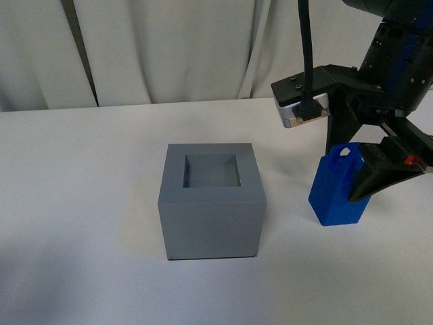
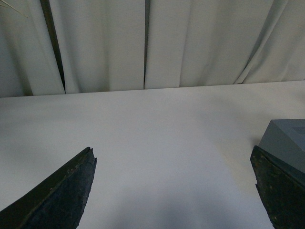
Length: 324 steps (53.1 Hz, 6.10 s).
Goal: Insert blue part into gray base
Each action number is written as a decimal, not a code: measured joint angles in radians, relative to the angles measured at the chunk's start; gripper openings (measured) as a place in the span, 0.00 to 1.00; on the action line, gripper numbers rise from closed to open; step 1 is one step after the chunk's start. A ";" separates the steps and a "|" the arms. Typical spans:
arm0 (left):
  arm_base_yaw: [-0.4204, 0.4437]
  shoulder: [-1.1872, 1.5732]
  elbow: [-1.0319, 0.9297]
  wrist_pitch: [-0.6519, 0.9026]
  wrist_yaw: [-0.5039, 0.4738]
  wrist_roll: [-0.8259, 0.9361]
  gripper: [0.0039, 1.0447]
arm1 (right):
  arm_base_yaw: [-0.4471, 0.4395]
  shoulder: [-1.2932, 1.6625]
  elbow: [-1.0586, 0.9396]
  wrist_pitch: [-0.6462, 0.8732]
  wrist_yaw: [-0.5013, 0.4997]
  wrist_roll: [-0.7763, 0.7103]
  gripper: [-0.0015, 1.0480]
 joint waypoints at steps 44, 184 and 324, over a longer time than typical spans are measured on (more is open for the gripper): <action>0.000 0.000 0.000 0.000 0.000 0.000 0.94 | 0.100 -0.008 0.358 -0.253 -0.146 0.078 0.45; 0.000 0.000 0.000 0.000 0.000 0.000 0.94 | 0.290 -0.029 0.254 -0.162 -0.063 0.205 0.45; 0.000 0.000 0.000 0.000 -0.001 0.000 0.94 | -0.254 -0.989 -1.404 1.872 0.133 1.298 0.51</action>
